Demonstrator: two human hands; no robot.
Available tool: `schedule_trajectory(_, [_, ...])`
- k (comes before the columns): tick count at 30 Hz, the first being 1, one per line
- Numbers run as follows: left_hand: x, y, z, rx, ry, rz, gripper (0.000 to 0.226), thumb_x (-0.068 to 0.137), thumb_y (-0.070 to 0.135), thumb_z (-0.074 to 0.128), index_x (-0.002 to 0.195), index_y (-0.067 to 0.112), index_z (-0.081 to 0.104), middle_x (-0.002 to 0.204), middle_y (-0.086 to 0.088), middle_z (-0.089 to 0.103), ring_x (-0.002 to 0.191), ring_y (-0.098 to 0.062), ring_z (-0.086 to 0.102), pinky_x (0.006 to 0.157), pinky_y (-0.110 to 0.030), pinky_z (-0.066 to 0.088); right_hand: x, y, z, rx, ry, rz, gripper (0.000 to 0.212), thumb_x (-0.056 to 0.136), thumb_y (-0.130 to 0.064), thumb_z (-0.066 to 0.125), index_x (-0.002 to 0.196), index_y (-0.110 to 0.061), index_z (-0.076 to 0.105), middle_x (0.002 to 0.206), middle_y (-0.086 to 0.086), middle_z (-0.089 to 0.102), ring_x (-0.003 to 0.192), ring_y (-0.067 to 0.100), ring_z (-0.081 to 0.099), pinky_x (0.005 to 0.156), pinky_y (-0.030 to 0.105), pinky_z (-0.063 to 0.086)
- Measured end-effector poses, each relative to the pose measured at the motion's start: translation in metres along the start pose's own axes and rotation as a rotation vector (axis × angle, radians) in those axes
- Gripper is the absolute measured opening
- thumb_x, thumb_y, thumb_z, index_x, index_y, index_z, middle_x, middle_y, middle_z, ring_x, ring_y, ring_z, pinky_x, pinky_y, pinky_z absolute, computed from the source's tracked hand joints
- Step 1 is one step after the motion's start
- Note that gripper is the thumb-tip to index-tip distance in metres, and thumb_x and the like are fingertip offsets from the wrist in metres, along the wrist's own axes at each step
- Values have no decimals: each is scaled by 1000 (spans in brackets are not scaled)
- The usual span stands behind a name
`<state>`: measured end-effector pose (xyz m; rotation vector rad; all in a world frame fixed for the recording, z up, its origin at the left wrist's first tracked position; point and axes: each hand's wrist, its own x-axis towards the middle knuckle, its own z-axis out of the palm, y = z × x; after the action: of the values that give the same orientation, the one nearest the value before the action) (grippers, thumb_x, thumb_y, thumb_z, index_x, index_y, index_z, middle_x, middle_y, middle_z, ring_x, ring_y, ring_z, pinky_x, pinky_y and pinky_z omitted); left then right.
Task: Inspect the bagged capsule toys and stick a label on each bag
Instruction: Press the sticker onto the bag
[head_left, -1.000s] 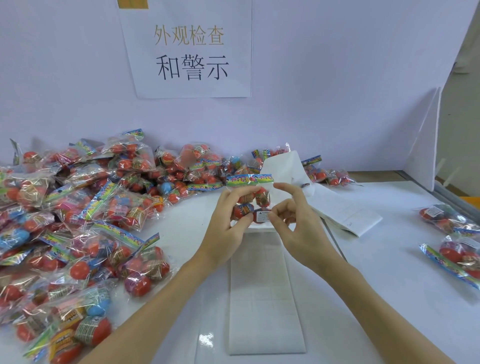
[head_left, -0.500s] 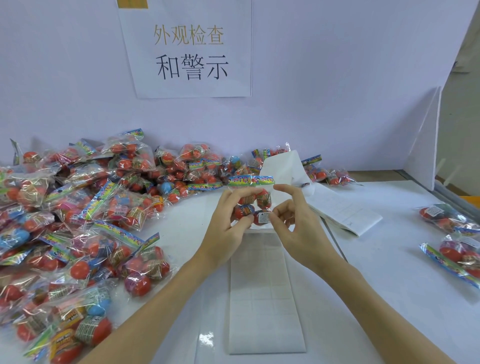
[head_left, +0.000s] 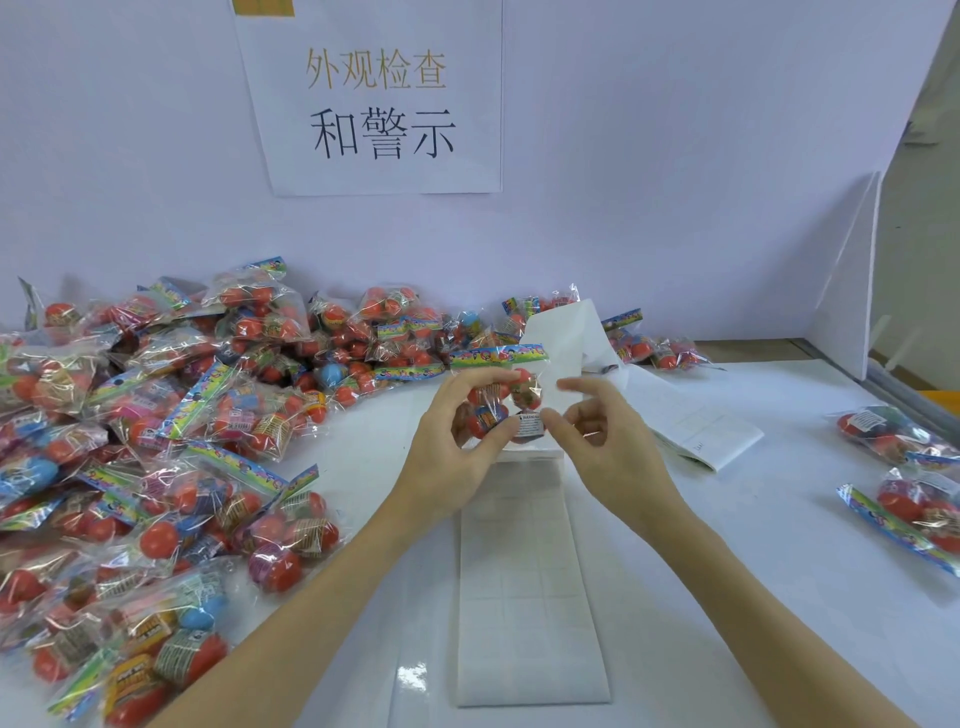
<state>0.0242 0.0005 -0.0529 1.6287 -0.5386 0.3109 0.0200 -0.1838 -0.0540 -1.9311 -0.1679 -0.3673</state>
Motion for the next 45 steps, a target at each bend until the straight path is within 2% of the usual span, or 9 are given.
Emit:
schedule_trajectory(2, [0,2,-1,-35,-13,1,43,95,1,72,132,19,61,132,3,65,117,-24,67,98,-39,57,0,-4,-2,37,-84,8,11,100,-36,66,101,-28,74,84,-11,72,77,0,63,72,14,47])
schedule_trajectory(4, [0,4,-1,-51,-18,8,44,96,3,72,133,22,59,131,4,66,117,-24,67,95,-32,57,-1,-7,-1,122,-149,34,21,100,-39,64,92,-24,76,81,-11,73,79,1,67,72,11,48])
schedule_trajectory(9, [3,10,-2,-166,-39,-11,45,95,3,72,134,21,59,129,1,68,114,-22,69,96,-32,57,-2,-13,-3,268,-135,10,43,88,-50,64,95,-8,74,80,0,71,74,5,63,72,16,47])
schedule_trajectory(15, [4,11,-1,-164,-15,-27,46,91,7,78,131,23,62,124,9,69,109,-19,71,94,-27,57,-4,-13,1,340,-192,54,35,110,-29,47,107,-4,70,88,-2,73,78,13,68,71,28,55])
schedule_trajectory(23, [6,6,-7,-302,66,-179,67,93,29,77,148,47,42,127,-7,72,107,-27,73,92,-36,59,-8,-16,-3,144,-232,2,16,99,-29,70,93,-14,74,79,16,60,68,9,58,66,15,48])
schedule_trajectory(27, [12,7,-8,-249,288,-326,30,86,27,83,115,20,77,102,-5,80,89,-25,76,88,-37,61,-7,-16,-2,155,-210,20,22,95,-35,75,83,-15,73,72,-3,57,66,9,53,64,17,45])
schedule_trajectory(31, [15,10,-13,-451,287,-438,17,74,29,84,82,14,81,84,-6,77,67,-16,71,63,-20,55,-2,-13,-5,222,-83,-3,41,103,-32,62,77,0,65,65,-5,55,63,7,53,63,12,43])
schedule_trajectory(38, [15,3,-13,-121,397,-197,13,87,24,83,86,11,81,87,-7,76,73,-17,71,69,-24,58,-8,-18,-3,198,-206,38,37,94,-53,59,104,-19,68,79,-11,73,67,0,64,64,12,47])
schedule_trajectory(45, [15,0,-20,128,362,-38,11,90,24,81,83,17,77,76,1,72,67,-13,64,63,-23,52,-8,-13,-3,309,-364,88,21,101,-12,66,121,-8,61,87,7,77,71,18,67,68,28,55])
